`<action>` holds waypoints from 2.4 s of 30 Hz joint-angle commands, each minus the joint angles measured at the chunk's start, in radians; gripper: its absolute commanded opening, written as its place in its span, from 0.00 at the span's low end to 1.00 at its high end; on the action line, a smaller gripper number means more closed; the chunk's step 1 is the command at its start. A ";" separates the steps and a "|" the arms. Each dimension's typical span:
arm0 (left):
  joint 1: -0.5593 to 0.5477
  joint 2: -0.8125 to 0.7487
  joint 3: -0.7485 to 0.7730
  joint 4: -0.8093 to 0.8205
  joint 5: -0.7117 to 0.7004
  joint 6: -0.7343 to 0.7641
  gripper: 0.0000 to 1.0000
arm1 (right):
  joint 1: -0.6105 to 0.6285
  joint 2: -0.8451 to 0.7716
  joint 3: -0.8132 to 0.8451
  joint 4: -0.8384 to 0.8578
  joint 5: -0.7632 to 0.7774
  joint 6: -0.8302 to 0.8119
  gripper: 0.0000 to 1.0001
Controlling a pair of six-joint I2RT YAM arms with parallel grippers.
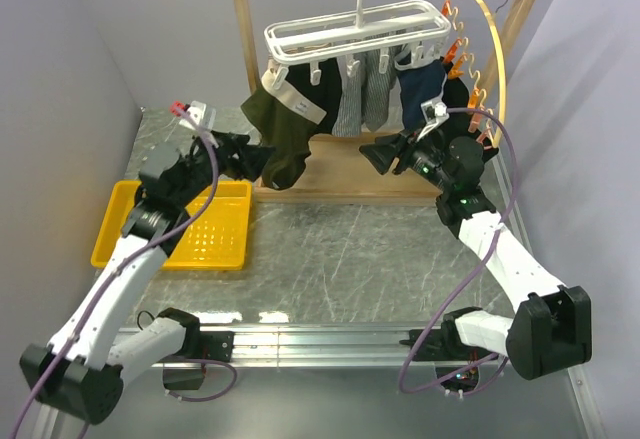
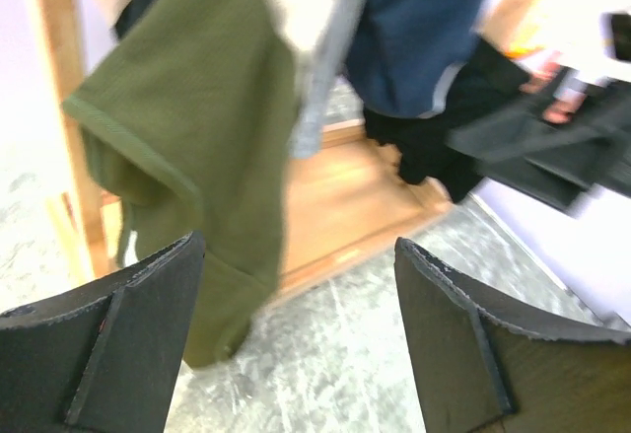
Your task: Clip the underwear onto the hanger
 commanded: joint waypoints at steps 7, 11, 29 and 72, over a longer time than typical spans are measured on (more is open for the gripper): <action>0.003 -0.066 0.028 -0.014 0.322 0.000 0.77 | 0.002 0.039 0.153 0.164 0.076 -0.007 0.57; -0.010 -0.023 0.062 0.056 0.333 -0.021 0.76 | 0.028 0.074 0.199 0.220 0.136 -0.044 0.52; -0.051 0.126 0.211 0.227 0.339 -0.103 0.81 | 0.214 0.261 0.389 0.286 0.312 -0.329 0.54; -0.258 0.598 0.906 -0.144 -0.112 -0.086 0.66 | 0.269 0.243 0.549 0.028 0.301 -0.379 0.00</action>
